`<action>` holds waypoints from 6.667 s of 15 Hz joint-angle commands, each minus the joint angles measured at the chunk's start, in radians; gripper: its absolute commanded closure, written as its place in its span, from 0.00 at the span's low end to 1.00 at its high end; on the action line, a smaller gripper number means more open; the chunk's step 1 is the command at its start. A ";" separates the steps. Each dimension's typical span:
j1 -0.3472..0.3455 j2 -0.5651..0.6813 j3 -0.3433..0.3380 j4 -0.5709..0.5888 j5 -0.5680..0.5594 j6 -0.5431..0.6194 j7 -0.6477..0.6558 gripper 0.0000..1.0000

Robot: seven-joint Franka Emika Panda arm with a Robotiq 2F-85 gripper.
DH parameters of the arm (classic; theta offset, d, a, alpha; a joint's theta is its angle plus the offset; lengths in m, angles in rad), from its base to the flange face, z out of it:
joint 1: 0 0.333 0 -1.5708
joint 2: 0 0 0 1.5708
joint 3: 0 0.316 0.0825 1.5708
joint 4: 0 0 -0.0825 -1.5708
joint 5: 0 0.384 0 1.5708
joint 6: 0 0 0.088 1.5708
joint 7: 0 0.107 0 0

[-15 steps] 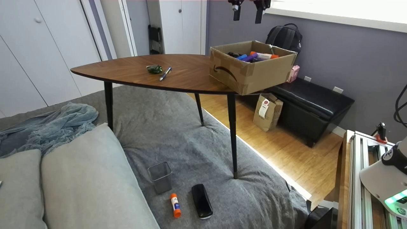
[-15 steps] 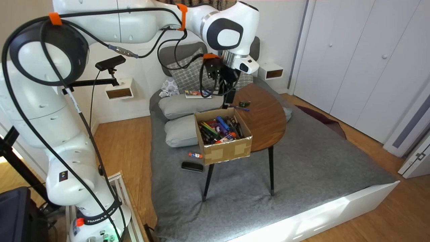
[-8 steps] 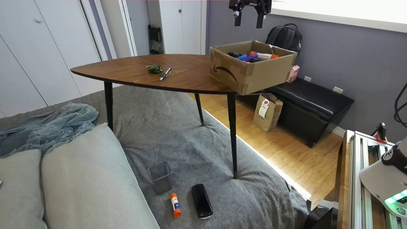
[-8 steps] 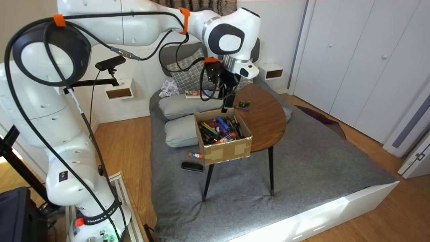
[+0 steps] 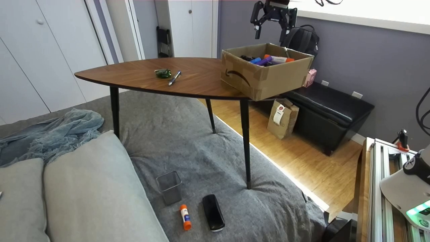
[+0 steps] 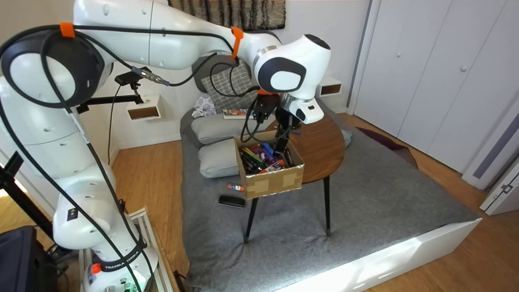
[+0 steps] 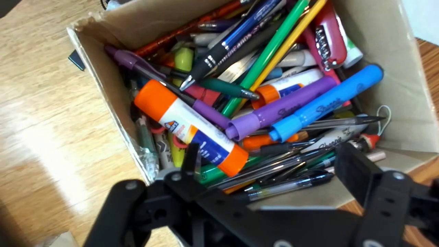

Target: Remove the purple pen and purple marker from the box and put them on the table.

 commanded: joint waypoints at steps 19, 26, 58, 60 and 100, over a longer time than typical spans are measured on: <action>-0.038 -0.065 -0.036 -0.186 0.165 0.122 0.465 0.00; -0.027 -0.069 -0.019 -0.222 0.210 0.215 0.502 0.40; -0.020 -0.154 -0.021 -0.066 0.434 0.129 0.359 0.95; -0.027 -0.106 -0.029 0.004 0.515 0.103 0.370 0.95; 0.009 0.791 0.095 0.969 0.379 0.044 0.839 0.35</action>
